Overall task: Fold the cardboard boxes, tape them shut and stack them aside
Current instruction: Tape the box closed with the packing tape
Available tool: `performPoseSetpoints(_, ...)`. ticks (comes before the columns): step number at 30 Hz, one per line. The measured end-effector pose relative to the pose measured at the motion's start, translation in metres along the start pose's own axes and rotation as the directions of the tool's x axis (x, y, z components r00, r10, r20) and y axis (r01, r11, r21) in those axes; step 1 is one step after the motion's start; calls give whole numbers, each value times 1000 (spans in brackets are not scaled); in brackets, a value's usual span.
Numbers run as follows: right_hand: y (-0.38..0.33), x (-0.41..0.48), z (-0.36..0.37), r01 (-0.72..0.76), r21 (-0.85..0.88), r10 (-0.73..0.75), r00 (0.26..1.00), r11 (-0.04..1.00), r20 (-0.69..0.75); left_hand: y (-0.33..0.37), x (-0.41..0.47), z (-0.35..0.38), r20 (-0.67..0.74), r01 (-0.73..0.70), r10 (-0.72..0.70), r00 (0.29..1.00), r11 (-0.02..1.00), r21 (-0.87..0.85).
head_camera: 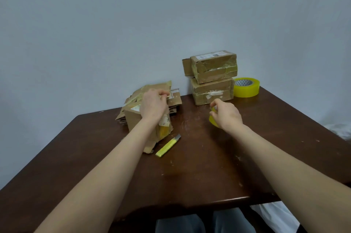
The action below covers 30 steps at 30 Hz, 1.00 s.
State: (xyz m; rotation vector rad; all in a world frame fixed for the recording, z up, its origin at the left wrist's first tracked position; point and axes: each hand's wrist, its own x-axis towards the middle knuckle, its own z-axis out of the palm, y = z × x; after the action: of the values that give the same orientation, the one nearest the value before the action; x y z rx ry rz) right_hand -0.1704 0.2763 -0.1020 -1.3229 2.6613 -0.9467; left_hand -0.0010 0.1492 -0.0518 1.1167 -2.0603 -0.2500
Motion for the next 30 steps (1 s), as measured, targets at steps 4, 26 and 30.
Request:
performPoseSetpoints(4, -22, -7, 9, 77, -244, -72, 997, 967, 30, -41, 12, -21, -39, 67, -64, 997, 994, 81)
performPoseSetpoints(26, -160, 1, 68, -49, 246, -20, 963, 968, 270, -110, 8, -44, 298, 332, -376, 878, 924, 188)
performPoseSetpoints(30, -159, 0, 65, -97, 145, 50, 954, 985, 297, -100, 3, -35, 316, 336, -411, 855, 904, 265)
